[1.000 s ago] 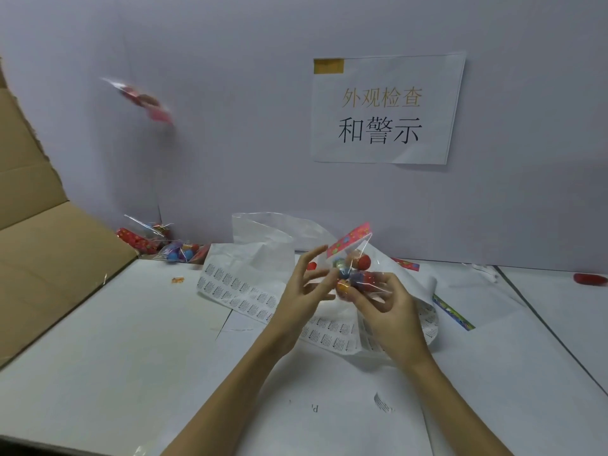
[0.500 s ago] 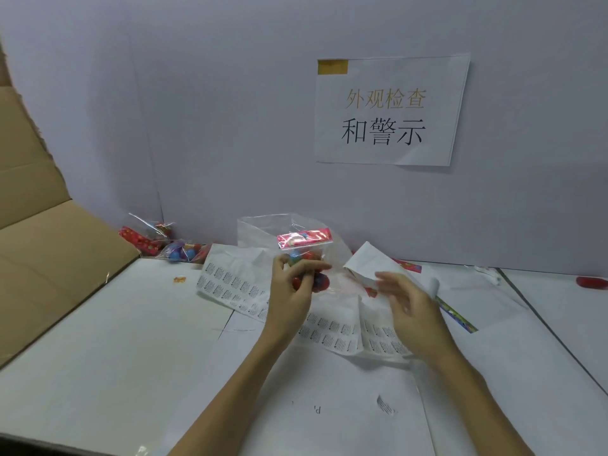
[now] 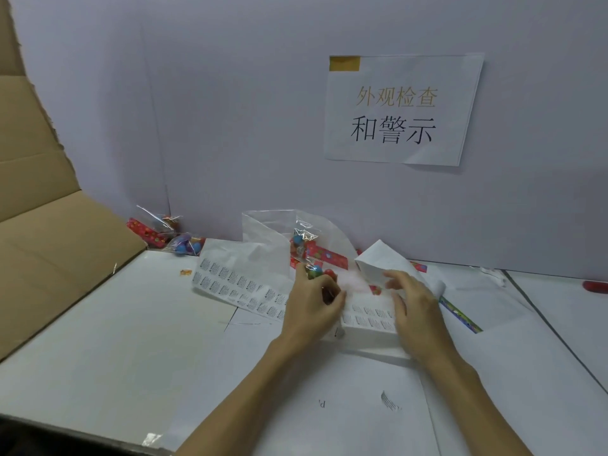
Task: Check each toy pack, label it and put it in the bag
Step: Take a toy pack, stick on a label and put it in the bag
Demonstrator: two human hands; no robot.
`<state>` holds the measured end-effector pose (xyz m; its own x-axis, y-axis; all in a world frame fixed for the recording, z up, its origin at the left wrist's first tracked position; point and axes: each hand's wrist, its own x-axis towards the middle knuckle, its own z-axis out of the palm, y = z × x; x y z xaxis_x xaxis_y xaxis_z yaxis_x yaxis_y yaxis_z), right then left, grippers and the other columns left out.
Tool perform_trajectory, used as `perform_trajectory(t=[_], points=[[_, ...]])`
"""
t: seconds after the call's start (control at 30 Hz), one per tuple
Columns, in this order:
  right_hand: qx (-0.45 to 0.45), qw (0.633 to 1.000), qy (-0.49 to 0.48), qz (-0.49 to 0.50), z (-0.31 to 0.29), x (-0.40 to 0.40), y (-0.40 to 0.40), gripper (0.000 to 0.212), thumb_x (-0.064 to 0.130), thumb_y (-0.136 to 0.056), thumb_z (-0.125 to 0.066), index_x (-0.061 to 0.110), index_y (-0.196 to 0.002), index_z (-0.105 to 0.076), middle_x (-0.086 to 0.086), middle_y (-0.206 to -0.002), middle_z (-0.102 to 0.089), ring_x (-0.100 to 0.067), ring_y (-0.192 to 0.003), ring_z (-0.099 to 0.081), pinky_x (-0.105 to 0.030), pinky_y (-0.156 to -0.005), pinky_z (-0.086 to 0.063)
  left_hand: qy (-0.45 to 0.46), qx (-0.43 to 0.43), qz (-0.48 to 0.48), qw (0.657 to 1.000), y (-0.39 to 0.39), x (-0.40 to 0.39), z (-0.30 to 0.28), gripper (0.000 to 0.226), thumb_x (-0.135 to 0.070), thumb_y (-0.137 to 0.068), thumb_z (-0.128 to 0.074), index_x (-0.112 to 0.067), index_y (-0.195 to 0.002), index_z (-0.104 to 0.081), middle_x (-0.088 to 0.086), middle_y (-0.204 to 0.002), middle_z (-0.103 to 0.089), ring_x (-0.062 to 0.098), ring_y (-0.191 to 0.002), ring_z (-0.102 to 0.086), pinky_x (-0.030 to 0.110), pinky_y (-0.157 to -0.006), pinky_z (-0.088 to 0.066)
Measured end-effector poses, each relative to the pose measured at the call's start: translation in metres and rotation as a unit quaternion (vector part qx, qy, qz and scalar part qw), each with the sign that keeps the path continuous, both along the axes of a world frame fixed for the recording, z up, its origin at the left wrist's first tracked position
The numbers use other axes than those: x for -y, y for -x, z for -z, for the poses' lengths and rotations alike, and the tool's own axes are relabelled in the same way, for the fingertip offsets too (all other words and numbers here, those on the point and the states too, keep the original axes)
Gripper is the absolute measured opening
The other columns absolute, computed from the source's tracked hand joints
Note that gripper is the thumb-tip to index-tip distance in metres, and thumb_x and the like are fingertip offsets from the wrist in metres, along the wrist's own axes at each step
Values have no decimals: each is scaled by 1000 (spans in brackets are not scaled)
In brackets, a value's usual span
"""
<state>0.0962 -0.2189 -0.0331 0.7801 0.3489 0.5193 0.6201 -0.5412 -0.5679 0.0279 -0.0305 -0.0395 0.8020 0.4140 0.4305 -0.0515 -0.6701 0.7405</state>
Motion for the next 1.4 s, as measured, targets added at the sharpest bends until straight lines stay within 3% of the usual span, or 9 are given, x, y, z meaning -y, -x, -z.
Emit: perform_trajectory(t=[0.23,0.4,0.57,0.73,0.87,1.03,1.13,1.23,1.4], points=[[-69,983,-150,83,-9,8,-1,54,-14,-100,-42,15,-144,-54,-3,-147,-58,-30,-117,-61,-45,-108,-47,33,98,-91,990,-1,-7,-7,12,-24,-97,-72,-15,-93,-65,3,-122,-38,19,-91,-64,28,-87,-58],[-192,979,-43,60,0,2,3,71,7,-107,-49,15,-165,-9,-16,-168,-19,-32,-155,-23,-39,-123,-25,85,150,-83,982,3,-11,-15,6,-21,-95,-75,-17,-95,-70,4,-126,-40,14,-101,-63,33,-92,-60],[-148,987,56,23,10,-4,8,89,6,-104,-54,45,-162,2,-9,-148,-33,-27,-129,-48,-34,-107,-42,11,229,-13,973,6,-9,-20,6,-18,-95,-73,-14,-98,-71,3,-132,-40,10,-112,-58,29,-87,-61],[-124,990,63,-2,10,-9,8,75,-12,-95,-52,26,-158,-36,1,-141,-46,-21,-124,-53,-34,-109,-46,-100,272,46,956,9,-6,-20,13,-24,-97,-69,-12,-102,-71,4,-139,-39,-6,-121,-48,18,-91,-56],[-112,993,-31,20,8,-6,3,22,-3,-102,-55,8,-118,-65,2,-101,-69,-12,-88,-62,-7,-72,-43,-43,249,-4,967,7,-11,-21,11,-20,-93,-72,-10,-97,-71,-8,-132,-37,-11,-116,-50,10,-86,-54],[-54,998,-31,9,4,-7,1,10,3,-99,-66,7,-99,-74,-1,-91,-74,-17,-83,-67,-22,-71,-48,9,116,-91,989,9,-24,-16,12,-18,-91,-79,-15,-99,-71,1,-125,-39,10,-96,-65,26,-89,-60],[-27,999,28,-6,4,-8,2,15,1,-99,-63,7,-102,-76,-4,-97,-73,-20,-90,-65,-28,-78,-49,-140,83,-115,980,13,-23,-18,34,-11,-88,-81,-9,-121,-69,12,-139,-38,30,-113,-59,44,-100,-57],[2,997,80,-6,3,-12,10,17,-1,-95,-66,12,-103,-74,-3,-97,-72,-22,-92,-64,-35,-80,-53,-375,165,-11,912,15,-13,-21,34,-11,-91,-68,-11,-125,-71,10,-144,-38,33,-125,-47,42,-105,-45],[10,990,138,11,1,-18,23,30,27,-97,-72,20,-122,-59,1,-115,-70,-22,-102,-69,-33,-89,-57,-408,135,36,902,10,11,-14,34,-35,-92,-62,-18,-118,-73,7,-146,-46,31,-127,-48,45,-102,-45]])
